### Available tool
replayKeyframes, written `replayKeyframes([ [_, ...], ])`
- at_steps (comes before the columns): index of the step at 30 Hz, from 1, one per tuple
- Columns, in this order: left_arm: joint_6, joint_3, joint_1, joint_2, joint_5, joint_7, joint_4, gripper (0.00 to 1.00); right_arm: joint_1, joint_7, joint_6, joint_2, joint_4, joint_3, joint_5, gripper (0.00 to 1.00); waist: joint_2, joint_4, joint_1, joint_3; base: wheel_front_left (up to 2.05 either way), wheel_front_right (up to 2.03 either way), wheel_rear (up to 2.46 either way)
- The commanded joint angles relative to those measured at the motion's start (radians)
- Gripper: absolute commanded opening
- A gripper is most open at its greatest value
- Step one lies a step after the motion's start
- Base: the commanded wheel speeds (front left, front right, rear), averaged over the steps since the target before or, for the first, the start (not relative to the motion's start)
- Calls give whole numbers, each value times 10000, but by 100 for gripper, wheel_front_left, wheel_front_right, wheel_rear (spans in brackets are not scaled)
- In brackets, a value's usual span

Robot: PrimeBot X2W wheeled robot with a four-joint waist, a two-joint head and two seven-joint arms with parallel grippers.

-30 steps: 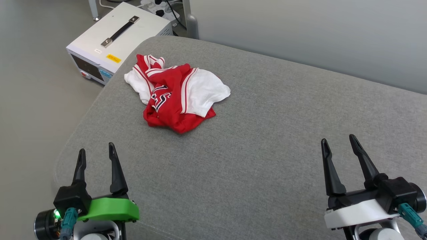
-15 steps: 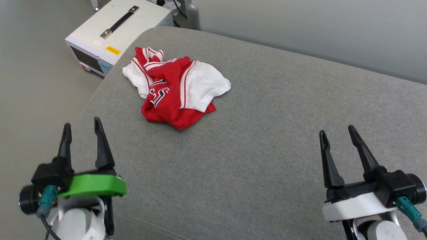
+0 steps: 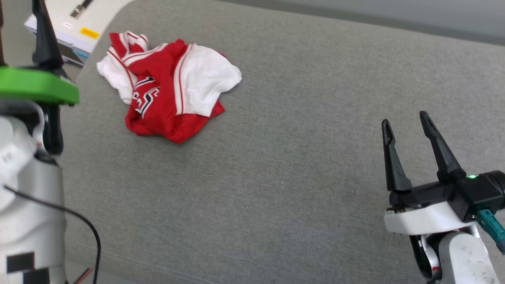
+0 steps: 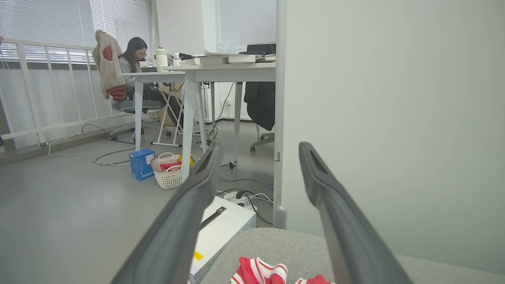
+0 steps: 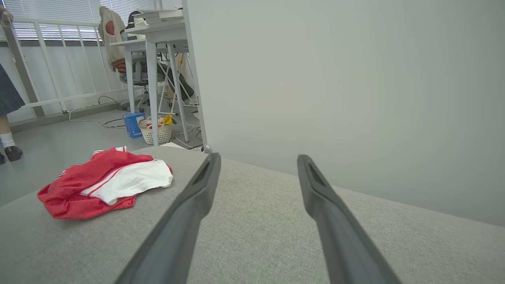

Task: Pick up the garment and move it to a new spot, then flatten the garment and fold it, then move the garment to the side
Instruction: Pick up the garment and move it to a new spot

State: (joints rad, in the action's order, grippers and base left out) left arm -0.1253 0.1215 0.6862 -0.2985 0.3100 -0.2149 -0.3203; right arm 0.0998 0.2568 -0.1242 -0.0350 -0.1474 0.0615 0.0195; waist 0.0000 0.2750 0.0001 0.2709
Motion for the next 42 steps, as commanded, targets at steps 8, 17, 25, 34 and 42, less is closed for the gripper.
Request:
replayKeyframes([
  [8,-51,-2365,1949,-1560,2121,3531,-1719,100,601,49,-65,-17,-162,-106,-123,100,0,-1107,-1,1318,0,0,0],
  [17,-52,-5015,2844,-2936,3622,7214,-2134,100,811,49,-65,-17,-281,-239,-121,100,0,-1472,-1,1804,0,0,0],
  [25,-53,-7356,3109,-3314,4805,9960,-3342,100,1184,49,-65,-17,-306,-258,-148,100,0,-1693,-1,2452,0,0,0],
  [34,-53,-8325,2854,-2948,5492,9894,-4355,0,1214,49,-65,-17,-243,-366,67,100,0,-1763,-1,2458,0,0,0],
  [42,-53,-8656,3236,-3493,5428,8106,-3486,0,881,49,-65,-17,-95,-388,238,100,0,-1648,-1,1570,0,0,0],
])
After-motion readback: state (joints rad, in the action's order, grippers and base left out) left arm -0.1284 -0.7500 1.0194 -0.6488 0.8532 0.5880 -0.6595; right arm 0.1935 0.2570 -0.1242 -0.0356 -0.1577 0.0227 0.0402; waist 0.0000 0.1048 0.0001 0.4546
